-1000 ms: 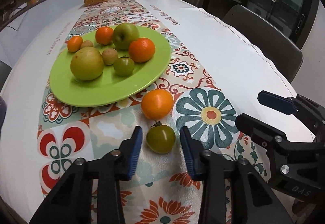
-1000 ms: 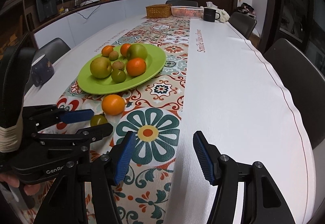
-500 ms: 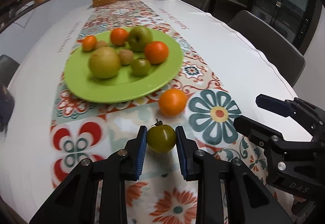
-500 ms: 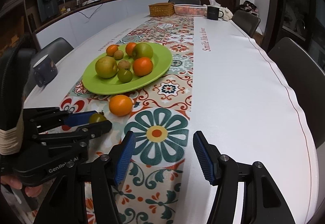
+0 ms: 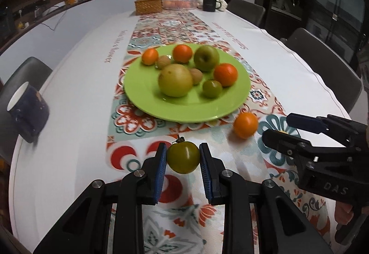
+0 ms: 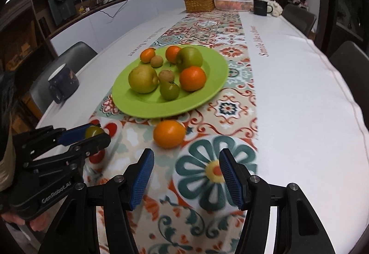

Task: Organize fruits
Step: 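Grasp the last orange with the right tool while the left tool holds the tomato, then carry the tomato with the left tool while the right tool carries the orange onto the plate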

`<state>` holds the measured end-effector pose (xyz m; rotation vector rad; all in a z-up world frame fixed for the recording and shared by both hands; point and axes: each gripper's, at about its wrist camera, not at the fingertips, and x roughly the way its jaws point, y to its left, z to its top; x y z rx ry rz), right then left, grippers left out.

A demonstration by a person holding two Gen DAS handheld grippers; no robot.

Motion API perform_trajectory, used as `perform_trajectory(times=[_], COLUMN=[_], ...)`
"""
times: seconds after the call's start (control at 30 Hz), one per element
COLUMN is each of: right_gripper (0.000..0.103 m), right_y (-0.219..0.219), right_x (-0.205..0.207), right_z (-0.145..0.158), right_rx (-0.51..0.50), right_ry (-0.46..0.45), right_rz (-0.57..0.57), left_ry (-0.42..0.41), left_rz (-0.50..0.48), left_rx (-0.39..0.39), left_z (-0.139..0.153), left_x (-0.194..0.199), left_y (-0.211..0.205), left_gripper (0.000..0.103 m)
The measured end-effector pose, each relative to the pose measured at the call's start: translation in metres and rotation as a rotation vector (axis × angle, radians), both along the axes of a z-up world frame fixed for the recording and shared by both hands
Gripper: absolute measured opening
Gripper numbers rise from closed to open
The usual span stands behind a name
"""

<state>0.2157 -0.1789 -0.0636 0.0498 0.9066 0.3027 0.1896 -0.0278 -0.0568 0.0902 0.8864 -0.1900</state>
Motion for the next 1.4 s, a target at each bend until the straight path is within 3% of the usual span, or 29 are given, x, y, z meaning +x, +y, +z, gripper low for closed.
perform_trajectory(times=[0.43, 0.7, 0.73, 0.87, 1.13, 1.4], right_gripper=[0.059, 0.047, 0.041, 0.041, 0.041, 0.041], right_y=[0.029, 0.036, 0.036, 0.034, 0.037, 0.039], right_x=[0.037, 0.046, 0.046, 0.047, 0.041, 0.028], right_z=[-0.013, -0.025, -0.025, -0.025, -0.019, 0.012], right_rx=[-0.001, -0.035, -0.035, -0.023, -0.018, -0.008], right_ry=[0.071, 0.106, 0.106, 0.110, 0.089, 0.005], right_rz=[0.016, 0.012, 0.012, 0.009, 0.016, 0.019], left_ry=[-0.014, -0.009, -0.009, -0.006, -0.017, -0.062], left_rz=[0.024, 0.033, 0.031, 0.029, 0.021, 0.013], left_rx=[-0.020, -0.028, -0.029, -0.031, -0.036, -0.053], left_z=[-0.001, -0.003, -0.003, -0.002, 0.002, 0.023], left_x=[0.013, 0.017, 0.018, 0.018, 0.016, 0.007], left_y=[0.015, 0.020, 0.020, 0.021, 0.022, 0.027], left_gripper=[0.029, 0.029, 0.029, 0.029, 0.029, 0.029])
